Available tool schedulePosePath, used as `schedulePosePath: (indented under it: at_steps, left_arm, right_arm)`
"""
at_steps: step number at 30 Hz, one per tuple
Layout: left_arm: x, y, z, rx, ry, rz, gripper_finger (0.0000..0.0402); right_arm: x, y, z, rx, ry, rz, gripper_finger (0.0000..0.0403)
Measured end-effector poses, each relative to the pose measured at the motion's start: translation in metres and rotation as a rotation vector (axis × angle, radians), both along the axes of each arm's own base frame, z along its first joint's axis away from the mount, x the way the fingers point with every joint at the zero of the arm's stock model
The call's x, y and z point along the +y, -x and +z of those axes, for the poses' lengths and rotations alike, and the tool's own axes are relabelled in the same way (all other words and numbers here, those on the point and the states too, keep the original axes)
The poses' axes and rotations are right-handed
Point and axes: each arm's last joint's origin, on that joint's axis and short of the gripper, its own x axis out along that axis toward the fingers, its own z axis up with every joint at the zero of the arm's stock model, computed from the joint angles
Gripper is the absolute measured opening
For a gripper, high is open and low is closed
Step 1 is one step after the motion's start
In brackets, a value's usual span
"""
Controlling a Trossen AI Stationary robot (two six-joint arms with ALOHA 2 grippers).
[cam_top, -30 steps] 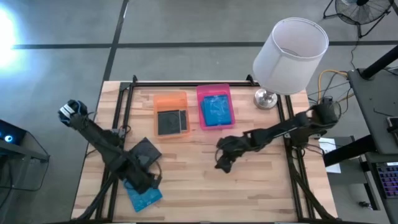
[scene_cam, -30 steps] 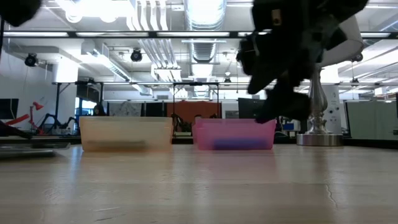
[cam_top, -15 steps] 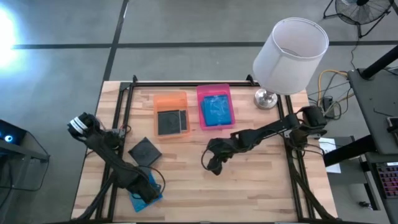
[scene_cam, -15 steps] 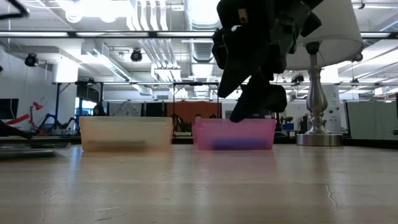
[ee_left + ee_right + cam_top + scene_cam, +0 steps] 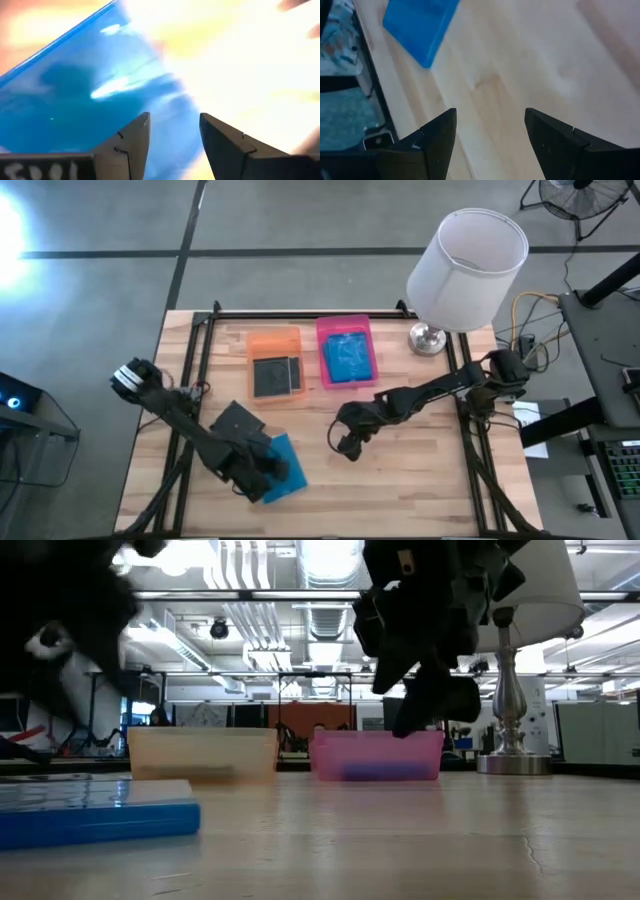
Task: Pick & place jewel cases by type
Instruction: Put the blue CD case into the pink bin
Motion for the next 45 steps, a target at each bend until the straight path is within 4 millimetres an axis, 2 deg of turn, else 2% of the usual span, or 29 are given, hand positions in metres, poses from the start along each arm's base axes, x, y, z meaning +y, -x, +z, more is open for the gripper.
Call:
schedulePosePath:
  at_steps: [1,3,8,13,18,23,25,28,36,41,45]
  left_arm:
    - [0.001,0.000,0.010,-0.040,-0.010,0.009,0.0155]
    - [0.005,0.006,0.018,-0.012,-0.005,0.020,0.0155]
    - [0.004,0.026,0.008,0.244,0.109,0.036,0.0155]
    - [-0.011,0.032,-0.005,0.327,0.169,0.052,0.0155]
    - [-0.016,0.028,-0.023,0.338,0.172,0.090,0.0155]
    - [-0.015,0.024,-0.039,0.302,0.195,0.174,0.0156]
    - [-0.014,0.023,-0.044,0.278,0.194,0.249,0.0156]
    - [-0.009,0.022,-0.049,0.250,0.208,0.273,0.0156]
    - [-0.004,0.014,-0.053,-0.078,0.200,0.324,0.0155]
    - [0.001,0.008,-0.060,-0.257,0.177,0.362,0.0155]
    - [0.002,0.008,-0.063,-0.250,0.185,0.319,0.0155]
  right_arm:
    - [0.000,0.002,-0.002,0.013,-0.014,0.006,0.0230]
    - [0.000,0.004,-0.005,0.032,-0.028,-0.005,0.0230]
    - [-0.001,0.003,-0.006,0.026,-0.053,-0.038,0.0230]
    - [0.002,-0.013,0.003,-0.076,-0.094,-0.065,0.0230]
    - [0.006,-0.035,-0.012,-0.046,-0.091,-0.069,0.0231]
    - [0.009,-0.058,-0.023,-0.038,-0.088,-0.069,0.0231]
    - [0.009,-0.064,-0.028,-0.027,-0.095,-0.053,0.0231]
    - [0.008,-0.071,-0.035,-0.009,-0.107,-0.030,0.0231]
    - [0.002,-0.081,-0.062,0.020,-0.225,-0.065,0.0231]
    - [-0.001,-0.084,-0.065,0.014,-0.257,-0.090,0.0231]
    - [-0.001,-0.086,-0.056,-0.062,-0.254,-0.045,0.0231]
